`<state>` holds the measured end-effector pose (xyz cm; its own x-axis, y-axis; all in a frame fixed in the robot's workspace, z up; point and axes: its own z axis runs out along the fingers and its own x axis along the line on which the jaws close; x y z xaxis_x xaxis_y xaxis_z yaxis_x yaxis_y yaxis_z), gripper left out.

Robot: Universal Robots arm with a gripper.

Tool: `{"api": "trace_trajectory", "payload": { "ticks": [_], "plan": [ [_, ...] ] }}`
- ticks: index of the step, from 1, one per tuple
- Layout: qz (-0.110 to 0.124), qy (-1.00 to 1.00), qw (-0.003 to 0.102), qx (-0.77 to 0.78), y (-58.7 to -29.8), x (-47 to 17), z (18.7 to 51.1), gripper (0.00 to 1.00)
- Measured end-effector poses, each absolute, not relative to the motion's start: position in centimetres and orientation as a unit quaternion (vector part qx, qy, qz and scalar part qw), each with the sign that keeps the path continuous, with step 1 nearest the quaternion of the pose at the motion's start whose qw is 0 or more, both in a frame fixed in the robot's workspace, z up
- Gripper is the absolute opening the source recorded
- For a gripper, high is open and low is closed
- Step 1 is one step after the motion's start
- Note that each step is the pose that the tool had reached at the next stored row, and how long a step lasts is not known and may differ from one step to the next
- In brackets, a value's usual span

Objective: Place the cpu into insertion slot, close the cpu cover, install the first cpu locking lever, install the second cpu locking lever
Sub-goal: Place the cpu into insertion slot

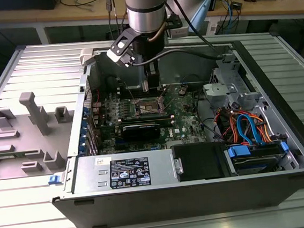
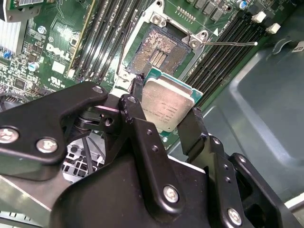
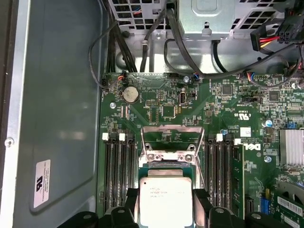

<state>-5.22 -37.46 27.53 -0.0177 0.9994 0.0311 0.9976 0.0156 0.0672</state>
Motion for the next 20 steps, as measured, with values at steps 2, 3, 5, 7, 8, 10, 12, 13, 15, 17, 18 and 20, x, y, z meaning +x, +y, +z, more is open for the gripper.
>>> {"api": "trace_trajectory", "payload": {
  "ticks": [2, 3, 5, 7, 8, 10, 12, 13, 15, 17, 18, 20],
  "plan": [
    [0.035, 0.712, 0.013, 0.701, -37.46, -5.22, 27.53, 0.54],
    [0.035, 0.712, 0.012, 0.701, -37.46, -5.22, 27.53, 0.54],
    [0.035, 0.712, 0.013, 0.701, -37.46, -5.22, 27.53, 0.54],
    [0.035, 0.712, 0.013, 0.701, -37.46, -5.23, 27.53, 0.54],
    [0.035, 0.712, 0.012, 0.701, -37.46, -5.24, 27.47, 0.54],
    [0.035, 0.712, 0.013, 0.701, -37.46, -5.31, 27.31, 0.54],
    [0.035, 0.712, 0.013, 0.701, -37.46, -5.44, 27.00, 0.54],
    [0.035, 0.712, 0.013, 0.701, -37.46, -5.49, 26.90, 0.54],
    [0.036, 0.712, 0.013, 0.701, -37.46, -5.61, 26.66, 0.54],
    [0.036, 0.713, 0.013, 0.701, -37.46, -5.62, 26.61, 0.54],
    [0.036, 0.713, 0.013, 0.701, -37.46, -5.63, 26.61, 0.54],
    [0.036, 0.712, 0.013, 0.701, -37.46, -5.63, 26.60, 0.54]
  ]
}}
